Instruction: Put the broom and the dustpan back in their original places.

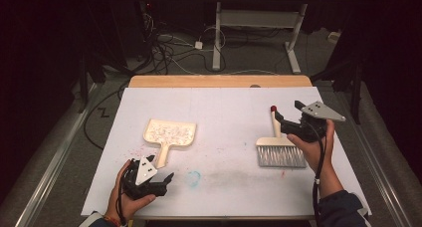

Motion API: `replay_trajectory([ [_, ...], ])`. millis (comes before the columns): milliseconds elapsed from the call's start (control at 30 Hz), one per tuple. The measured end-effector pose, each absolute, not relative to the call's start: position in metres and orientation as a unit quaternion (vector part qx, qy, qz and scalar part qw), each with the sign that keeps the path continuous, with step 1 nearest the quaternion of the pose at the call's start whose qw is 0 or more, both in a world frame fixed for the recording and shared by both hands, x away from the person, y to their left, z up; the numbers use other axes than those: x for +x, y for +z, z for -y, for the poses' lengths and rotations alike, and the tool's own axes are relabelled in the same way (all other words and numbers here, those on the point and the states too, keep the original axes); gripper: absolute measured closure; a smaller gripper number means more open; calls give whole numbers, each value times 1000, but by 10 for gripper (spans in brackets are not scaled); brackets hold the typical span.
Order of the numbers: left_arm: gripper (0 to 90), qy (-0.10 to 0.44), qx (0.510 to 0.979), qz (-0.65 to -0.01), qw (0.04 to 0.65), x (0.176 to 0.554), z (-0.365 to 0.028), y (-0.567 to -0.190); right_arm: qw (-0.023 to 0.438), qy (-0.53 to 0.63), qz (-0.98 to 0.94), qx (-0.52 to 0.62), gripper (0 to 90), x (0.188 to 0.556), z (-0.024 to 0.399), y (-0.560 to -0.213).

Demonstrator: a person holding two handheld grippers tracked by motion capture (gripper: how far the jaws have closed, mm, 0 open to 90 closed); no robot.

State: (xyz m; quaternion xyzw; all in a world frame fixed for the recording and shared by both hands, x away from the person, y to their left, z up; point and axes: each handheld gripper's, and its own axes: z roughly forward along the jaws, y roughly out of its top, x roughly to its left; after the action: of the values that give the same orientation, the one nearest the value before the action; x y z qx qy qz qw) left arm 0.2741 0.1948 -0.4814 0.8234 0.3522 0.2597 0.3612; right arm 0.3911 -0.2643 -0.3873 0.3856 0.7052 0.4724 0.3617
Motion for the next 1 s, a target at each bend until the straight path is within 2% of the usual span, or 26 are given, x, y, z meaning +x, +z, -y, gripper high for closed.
replay_trajectory([
  [1000, 162, 261, 832, -343, 349, 273, -192, -482, 375, 455, -734, 337, 202, 342, 263, -368],
])
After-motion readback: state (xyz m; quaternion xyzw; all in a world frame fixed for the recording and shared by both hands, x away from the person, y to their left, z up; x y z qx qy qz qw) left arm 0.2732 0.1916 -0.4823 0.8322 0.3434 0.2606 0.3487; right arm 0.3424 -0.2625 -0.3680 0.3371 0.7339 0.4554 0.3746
